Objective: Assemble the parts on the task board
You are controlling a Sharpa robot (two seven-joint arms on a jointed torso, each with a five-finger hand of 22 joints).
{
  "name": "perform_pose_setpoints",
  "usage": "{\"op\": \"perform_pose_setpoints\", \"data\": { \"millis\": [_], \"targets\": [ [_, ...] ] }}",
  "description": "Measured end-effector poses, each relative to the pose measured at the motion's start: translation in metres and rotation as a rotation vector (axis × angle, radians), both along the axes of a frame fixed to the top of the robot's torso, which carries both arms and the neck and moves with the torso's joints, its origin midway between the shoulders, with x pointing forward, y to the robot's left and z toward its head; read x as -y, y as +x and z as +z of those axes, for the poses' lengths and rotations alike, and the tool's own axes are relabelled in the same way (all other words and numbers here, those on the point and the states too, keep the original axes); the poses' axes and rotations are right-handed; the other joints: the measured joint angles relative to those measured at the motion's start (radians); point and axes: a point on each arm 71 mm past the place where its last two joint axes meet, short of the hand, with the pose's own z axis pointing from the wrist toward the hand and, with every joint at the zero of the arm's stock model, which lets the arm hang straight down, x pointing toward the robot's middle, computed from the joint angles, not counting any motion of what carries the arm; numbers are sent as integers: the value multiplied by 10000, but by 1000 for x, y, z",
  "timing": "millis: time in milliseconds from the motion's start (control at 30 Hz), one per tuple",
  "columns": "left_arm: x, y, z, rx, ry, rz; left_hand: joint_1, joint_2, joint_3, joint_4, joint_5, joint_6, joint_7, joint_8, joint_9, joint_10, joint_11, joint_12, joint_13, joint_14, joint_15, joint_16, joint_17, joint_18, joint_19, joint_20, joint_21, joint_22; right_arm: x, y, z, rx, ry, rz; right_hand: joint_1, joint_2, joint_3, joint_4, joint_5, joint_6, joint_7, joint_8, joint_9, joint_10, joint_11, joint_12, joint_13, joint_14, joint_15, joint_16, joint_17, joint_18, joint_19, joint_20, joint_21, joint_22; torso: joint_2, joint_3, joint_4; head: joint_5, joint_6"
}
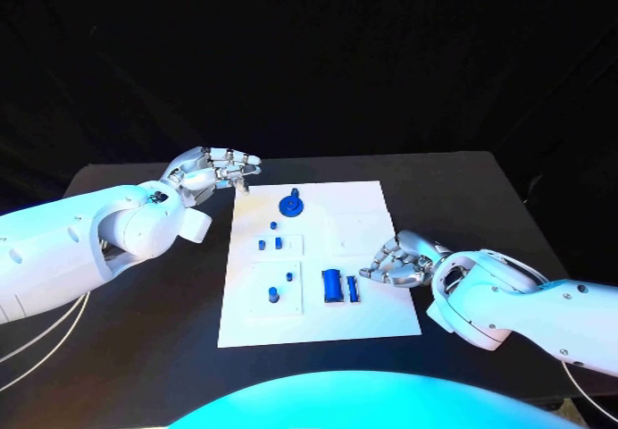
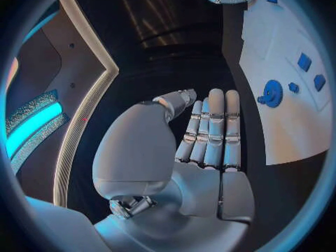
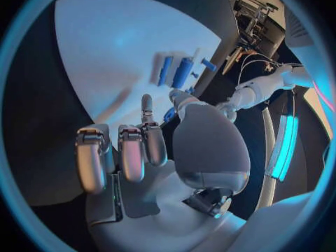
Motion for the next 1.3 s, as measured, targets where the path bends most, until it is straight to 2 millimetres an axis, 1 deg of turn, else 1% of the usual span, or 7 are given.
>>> {"op": "perform_pose_setpoints", "data": {
  "millis": [100, 200, 367, 567, 767, 1000, 1300],
  "targets": [
    [1, 2, -1, 64, -69, 66, -146, -149, -151, 152, 0, -75, 2, 64, -15, -66, -5, 90, -15, -332, 95, -49, -40, 0, -100, 99, -368, -217, 7, 15, 9, 596, 670, -218, 341, 35, -37, -37, 0, -197, 92, -185, -57, -4, 138, -637, 8, -11, 96, -228, 0, 0, 2, 83, -766, -1, -73, -27, -14, -19, 98],
    [1, 5, -4, 124, -150, 197, -272, -201, -287, 343, 0, -169, 15, 117, -29, -103, 32, 186, -35, -1250, 229, -604, -323, -2, -592, 270, -1214, -688, 15, 36, 14, 1043, 1401, -543, 870, 79, -56, -56, 0, -407, 229, -352, -98, -665, 271, -2596, 8, -14, 206, -909, -1, 440, -77, 244, -3105, -2, -166, -58, -40, -28, 186],
    [0, 14, -13, 253, -296, 719, -274, -199, -421, 642, 0, -273, 22, 306, -36, -109, 131, 87, -257, -2488, 546, -1876, -1041, -2, -1076, 681, -3099, -1842, 29, 80, 15, 1543, 2836, -1437, 1728, 92, 36, 6, 0, -1009, 546, -432, -127, -3633, 648, -8024, -2525, -1373, 565, -4242, -3208, 1546, -2415, 574, -10593, -1420, -381, -136, -116, 3, 541],
    [-2, 33, -20, 581, -511, 1705, -76, -397, -156, 964, 0, -558, -94, 318, -126, 584, 315, -1847, -538, -2506, 839, -4690, -2155, -2, -1221, 1250, -6152, -3854, 50, 124, 9, 1988, 4307, -2628, 2171, -12, 510, 1, 0, -1541, 862, -454, -413, -4754, 1066, -10351, -5327, -3849, 1054, -8191, -6165, 1561, -3691, 1049, -13669, -3746, -579, -164, -159, 76, 988],
    [-4, 47, -26, 794, -679, 2575, -120, -353, -434, 1086, -64, -879, -250, -52, -291, 620, 491, -3452, -556, -2780, 1098, -6917, -2592, -14, -1203, 1224, -7905, -5064, 49, 147, 6, 2174, 5398, -2868, 2453, -43, 1283, -161, -530, -1571, 1067, -1084, -1203, -4594, 1442, -12672, -9431, -4411, 1538, -11832, -8332, 1640, -4446, 1637, -15008, -7380, -699, -151, -181, 186, 1289],
    [0, 41, -26, 705, -706, 2497, -3344, 954, -3905, 347, -1525, -5793, -1440, -2333, -1196, -5386, -769, -4763, -958, -7549, -41, -9480, -3315, -1113, -5580, -627, -9320, -6051, 45, 141, 8, 2121, 5605, -2898, -883, 1310, -1313, -1955, -1920, -7079, -210, -2680, -3730, -10552, 536, -13730, -11978, -10016, 987, -14430, -11524, 508, -10326, 356, -15453, -11296, -701, -139, -164, 183, 1391],
    [31, 13, -28, 499, -819, 2479, -10734, 1501, -5350, 43, -2104, -7861, -1938, -3281, -1569, -7902, -1308, -5251, -1117, -9529, -524, -10511, -3610, -1491, -7383, -1416, -9852, -6436, 0, 117, 24, 2029, 7556, -2767, -8055, 1879, -2369, -2694, -2441, -9331, -719, -3279, -4732, -13777, 133, -14093, -12838, -13661, 746, -15334, -12743, 150, -13718, -194, -15577, -12698, -766, -7, -5, 252, 2157]
  ]
}}
